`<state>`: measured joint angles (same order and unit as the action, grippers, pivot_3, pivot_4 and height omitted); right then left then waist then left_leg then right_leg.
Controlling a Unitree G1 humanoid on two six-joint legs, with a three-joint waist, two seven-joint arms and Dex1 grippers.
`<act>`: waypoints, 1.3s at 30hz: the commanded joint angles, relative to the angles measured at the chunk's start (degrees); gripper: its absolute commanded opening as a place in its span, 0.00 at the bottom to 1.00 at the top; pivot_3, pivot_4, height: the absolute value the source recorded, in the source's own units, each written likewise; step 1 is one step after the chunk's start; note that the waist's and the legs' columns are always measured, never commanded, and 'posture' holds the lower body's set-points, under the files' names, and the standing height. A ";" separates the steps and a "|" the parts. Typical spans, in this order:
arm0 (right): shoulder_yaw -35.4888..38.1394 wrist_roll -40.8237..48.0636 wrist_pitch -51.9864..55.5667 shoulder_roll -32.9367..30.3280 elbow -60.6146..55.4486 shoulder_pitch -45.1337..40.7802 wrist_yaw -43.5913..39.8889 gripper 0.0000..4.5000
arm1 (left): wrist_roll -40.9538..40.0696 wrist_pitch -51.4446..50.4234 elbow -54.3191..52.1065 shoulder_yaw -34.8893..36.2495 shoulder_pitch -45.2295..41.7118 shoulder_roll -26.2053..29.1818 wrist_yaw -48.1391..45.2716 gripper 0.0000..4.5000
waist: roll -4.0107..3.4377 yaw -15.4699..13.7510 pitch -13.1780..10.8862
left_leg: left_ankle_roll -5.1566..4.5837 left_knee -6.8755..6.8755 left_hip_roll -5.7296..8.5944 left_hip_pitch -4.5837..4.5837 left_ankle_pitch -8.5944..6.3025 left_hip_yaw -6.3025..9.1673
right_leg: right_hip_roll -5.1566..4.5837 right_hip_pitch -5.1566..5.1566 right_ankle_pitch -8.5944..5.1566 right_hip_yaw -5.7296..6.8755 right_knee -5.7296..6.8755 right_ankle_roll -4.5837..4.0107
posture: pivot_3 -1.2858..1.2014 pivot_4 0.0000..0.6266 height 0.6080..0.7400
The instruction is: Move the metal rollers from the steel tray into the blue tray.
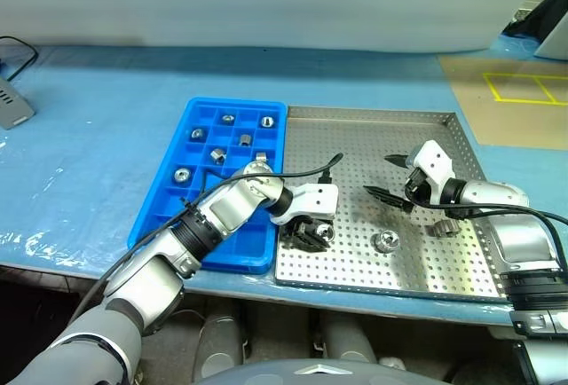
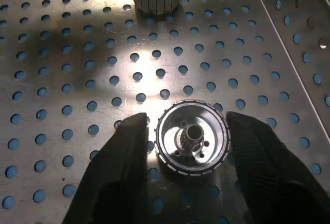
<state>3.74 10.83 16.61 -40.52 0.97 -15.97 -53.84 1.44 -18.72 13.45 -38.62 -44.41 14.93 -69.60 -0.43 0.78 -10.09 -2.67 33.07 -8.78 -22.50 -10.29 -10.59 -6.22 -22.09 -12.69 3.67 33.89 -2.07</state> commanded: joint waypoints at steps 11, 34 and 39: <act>0.64 18.87 17.38 -10.02 -15.62 -1.47 -15.26 1.00 | -9.99 -14.92 -11.38 19.16 1.54 -0.03 8.58 0.37 | -0.01 -0.22 0.00 | -0.42 -0.01 -0.04 -0.43 0.00 -0.07 | -0.01 -0.25 0.03 0.09 -0.16 -0.05 | 0.43 0.24 1.00; -17.45 -0.02 -6.68 4.01 19.81 -21.53 -22.66 1.00 | -12.56 -52.18 -59.10 48.22 34.11 -0.08 49.05 0.37 | 0.28 -5.64 -0.14 | -0.42 0.10 -0.11 -0.82 0.10 0.03 | -0.03 -0.50 0.09 0.34 -0.12 -0.22 | 0.58 0.24 1.00; -17.49 -1.28 -8.67 5.71 22.74 -23.13 -23.44 1.00 | -13.28 -52.43 -59.21 47.21 36.91 -0.03 50.78 0.37 | 0.28 -6.84 -0.14 | -0.22 0.09 -0.08 -0.64 0.17 0.16 | -0.03 -0.20 0.17 0.40 -0.15 -0.35 | 0.58 0.24 1.00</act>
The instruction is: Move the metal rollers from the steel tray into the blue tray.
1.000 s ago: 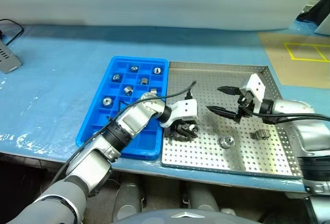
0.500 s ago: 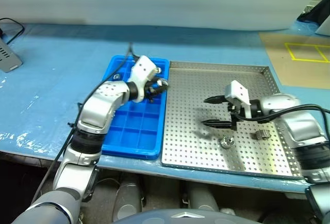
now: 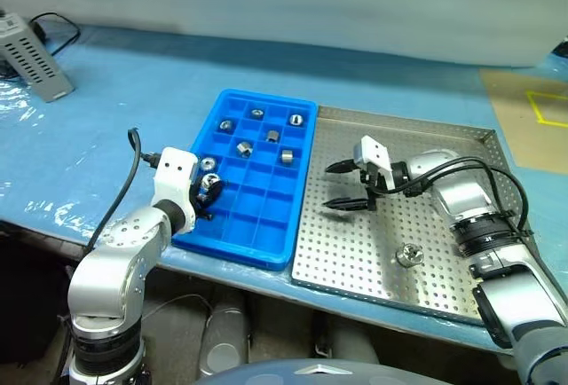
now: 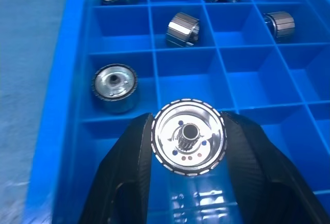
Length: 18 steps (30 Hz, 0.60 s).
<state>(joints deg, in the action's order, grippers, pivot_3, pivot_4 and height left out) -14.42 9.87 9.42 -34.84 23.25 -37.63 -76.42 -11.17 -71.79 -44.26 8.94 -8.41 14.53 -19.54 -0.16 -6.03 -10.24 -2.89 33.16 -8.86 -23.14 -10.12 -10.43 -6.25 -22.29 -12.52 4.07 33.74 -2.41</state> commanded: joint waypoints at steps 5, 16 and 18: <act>1.25 -0.43 -1.38 -0.07 -0.05 -0.80 -1.01 1.00 | -1.64 3.46 1.74 -1.61 1.36 0.88 0.81 0.37 | 0.01 0.08 0.00 | 0.03 -0.02 0.00 -0.02 0.03 0.08 | 0.03 -0.03 0.01 0.01 0.00 0.00 | 0.57 0.24 1.00; 2.33 -1.20 -0.56 -2.20 -4.08 3.63 1.81 1.00 | -4.17 6.42 7.18 -6.00 0.06 3.80 -0.68 0.37 | 0.01 0.64 0.00 | 0.04 -0.06 0.00 -0.03 0.05 0.08 | 0.06 -0.06 0.01 0.00 0.00 0.00 | 0.54 0.24 1.00; 2.66 -0.97 -0.15 -2.57 -5.01 4.23 2.14 1.00 | -4.05 7.26 7.71 -7.14 0.93 5.57 -1.23 0.45 | 0.01 0.74 0.00 | 0.06 -0.07 -0.04 -0.02 0.06 0.08 | 0.08 -0.09 0.01 0.00 0.01 0.00 | 0.54 0.24 1.00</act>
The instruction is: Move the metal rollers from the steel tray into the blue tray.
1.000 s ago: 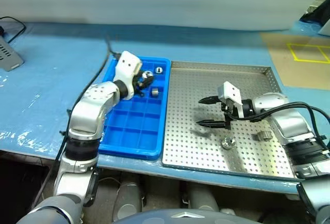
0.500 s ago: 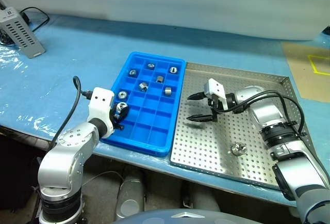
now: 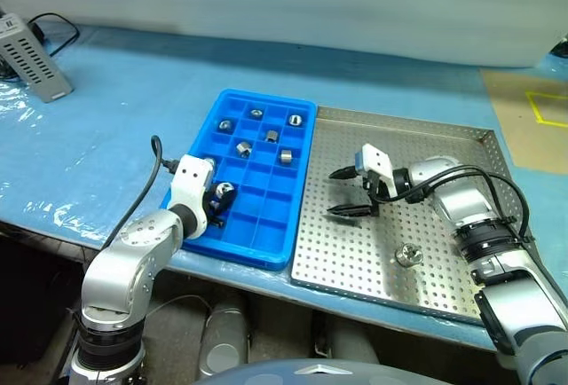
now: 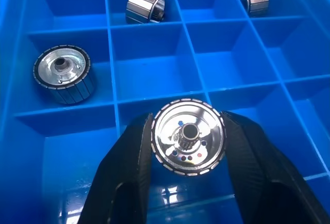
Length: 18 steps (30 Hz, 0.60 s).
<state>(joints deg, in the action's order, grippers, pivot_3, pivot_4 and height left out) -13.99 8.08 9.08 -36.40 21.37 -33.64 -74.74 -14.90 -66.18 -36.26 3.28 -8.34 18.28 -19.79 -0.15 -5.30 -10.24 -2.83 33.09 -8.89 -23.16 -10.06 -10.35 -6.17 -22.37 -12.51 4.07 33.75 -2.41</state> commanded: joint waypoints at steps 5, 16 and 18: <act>3.96 1.94 2.09 -1.99 -6.65 2.29 1.55 1.00 | -3.00 3.19 1.82 -1.57 -2.59 2.07 -2.72 0.83 | -0.02 0.00 0.01 | 0.01 -0.01 0.01 0.02 0.00 -0.01 | 0.00 0.02 0.00 -0.01 0.00 0.00 | 0.51 0.24 1.00; 14.97 8.71 18.05 -7.90 -31.07 20.48 9.79 1.00 | -10.83 19.14 13.59 -4.64 -12.22 4.50 -20.72 0.90 | -0.05 1.85 0.03 | -0.03 -0.05 0.06 0.05 0.03 -0.04 | 0.00 0.02 0.00 -0.12 -0.04 0.00 | 0.43 0.24 1.00; 18.02 10.48 21.34 -9.36 -37.10 25.00 11.33 1.00 | -11.81 21.38 15.85 -6.03 -13.72 4.41 -24.19 0.90 | -0.06 2.91 0.04 | -0.01 -0.07 0.05 0.06 0.02 -0.06 | 0.00 0.03 0.00 -0.13 -0.06 0.01 | 0.41 0.24 1.00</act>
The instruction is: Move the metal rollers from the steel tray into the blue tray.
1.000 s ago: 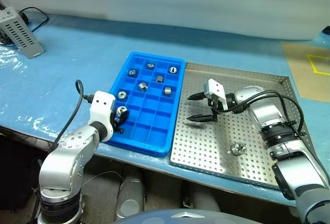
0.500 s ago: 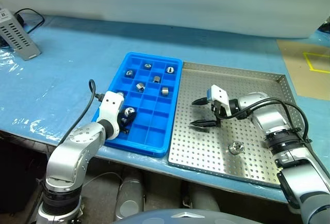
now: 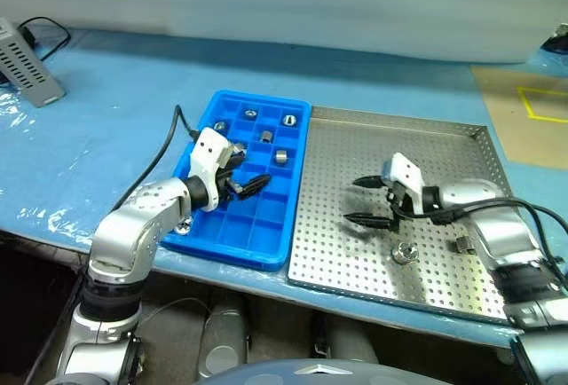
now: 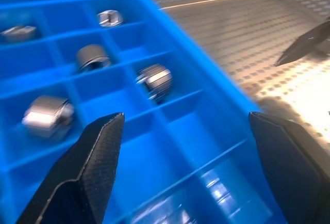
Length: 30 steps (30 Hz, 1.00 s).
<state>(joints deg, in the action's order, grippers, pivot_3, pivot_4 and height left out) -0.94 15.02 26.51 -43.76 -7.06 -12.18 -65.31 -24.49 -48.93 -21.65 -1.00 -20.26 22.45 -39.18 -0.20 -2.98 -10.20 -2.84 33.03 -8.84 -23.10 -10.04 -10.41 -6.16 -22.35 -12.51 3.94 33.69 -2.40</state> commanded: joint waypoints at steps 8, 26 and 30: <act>12.43 4.73 8.30 -6.24 -20.09 16.10 6.59 1.00 | -1.65 10.85 8.55 -8.00 -6.66 0.60 -14.23 0.90 | -0.02 3.96 0.01 | 0.07 -0.07 0.00 0.43 -0.02 -0.07 | 0.04 0.23 -0.25 -0.15 -0.05 0.45 | 0.36 0.24 1.00; 4.61 1.60 10.11 -7.54 -17.17 15.91 12.79 1.00 | 0.64 14.74 11.38 -11.16 -7.74 2.72 -17.56 0.90 | -0.02 6.89 0.02 | 0.04 -0.17 0.05 0.31 -0.05 -0.10 | 0.06 0.14 -0.06 -0.19 -0.22 0.14 | 0.36 0.24 1.00; 2.30 0.66 10.36 -7.80 -15.16 13.70 13.02 0.88 | 0.59 14.55 10.56 -10.71 -7.11 3.11 -16.65 0.91 | -0.02 6.83 0.02 | 0.04 -0.16 0.06 0.31 -0.05 -0.10 | 0.06 0.15 -0.06 -0.19 -0.21 0.12 | 0.37 0.24 1.00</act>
<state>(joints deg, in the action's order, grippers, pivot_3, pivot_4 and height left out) 1.70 16.01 36.85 -50.92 -22.06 2.24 -52.25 -23.56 -34.98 -8.23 -12.79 -27.48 24.94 -56.25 -0.22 3.85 -10.18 -2.80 32.86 -8.79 -22.78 -10.09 -10.50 -6.10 -22.18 -12.56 3.75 33.48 -2.29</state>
